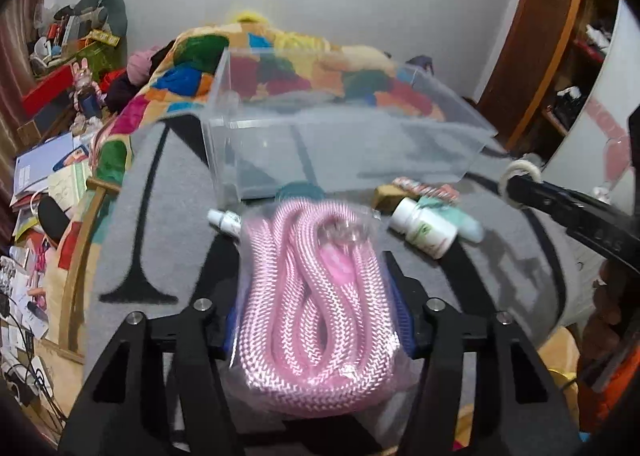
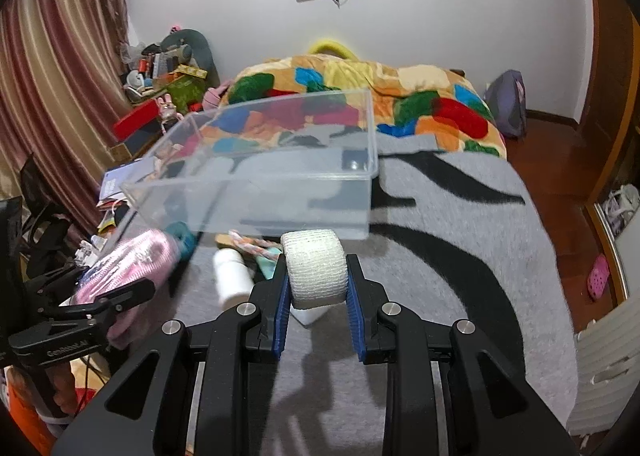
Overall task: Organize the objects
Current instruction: 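Carry the pink rope and white tape into the clear box while both tools release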
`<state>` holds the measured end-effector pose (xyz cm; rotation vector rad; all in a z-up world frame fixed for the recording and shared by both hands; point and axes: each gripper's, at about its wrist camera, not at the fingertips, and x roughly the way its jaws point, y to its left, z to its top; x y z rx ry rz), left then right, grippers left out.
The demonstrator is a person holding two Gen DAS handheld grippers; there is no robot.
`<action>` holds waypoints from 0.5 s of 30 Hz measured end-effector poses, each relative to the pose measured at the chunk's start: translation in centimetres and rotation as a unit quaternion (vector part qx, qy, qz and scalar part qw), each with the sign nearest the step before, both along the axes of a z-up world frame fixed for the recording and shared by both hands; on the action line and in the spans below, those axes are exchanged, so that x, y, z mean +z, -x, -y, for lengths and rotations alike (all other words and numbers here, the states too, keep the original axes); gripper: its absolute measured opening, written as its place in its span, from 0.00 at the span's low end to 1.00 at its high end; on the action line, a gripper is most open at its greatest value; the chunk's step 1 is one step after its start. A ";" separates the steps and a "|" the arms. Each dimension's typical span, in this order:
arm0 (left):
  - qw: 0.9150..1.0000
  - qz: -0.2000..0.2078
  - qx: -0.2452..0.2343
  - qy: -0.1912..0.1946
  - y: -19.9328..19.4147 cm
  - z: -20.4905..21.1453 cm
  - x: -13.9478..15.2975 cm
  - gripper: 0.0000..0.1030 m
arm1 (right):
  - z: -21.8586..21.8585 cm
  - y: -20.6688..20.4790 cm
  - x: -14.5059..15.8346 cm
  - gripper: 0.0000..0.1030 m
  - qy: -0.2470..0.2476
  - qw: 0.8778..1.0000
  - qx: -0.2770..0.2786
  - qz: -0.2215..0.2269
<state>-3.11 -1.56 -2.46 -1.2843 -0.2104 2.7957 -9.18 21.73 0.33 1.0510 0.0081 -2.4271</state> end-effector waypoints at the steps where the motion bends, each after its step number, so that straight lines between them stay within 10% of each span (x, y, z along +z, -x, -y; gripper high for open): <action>1: 1.000 -0.005 -0.002 -0.003 -0.1 0.1 0.4 0.55 | 0.1 0.0 0.3 0.22 0.003 1.000 0.002 -0.002; 15: 0.996 -0.083 -0.002 -0.018 2.1 2.4 7.7 0.54 | 2.9 2.4 4.7 0.22 0.015 0.999 0.019 -0.046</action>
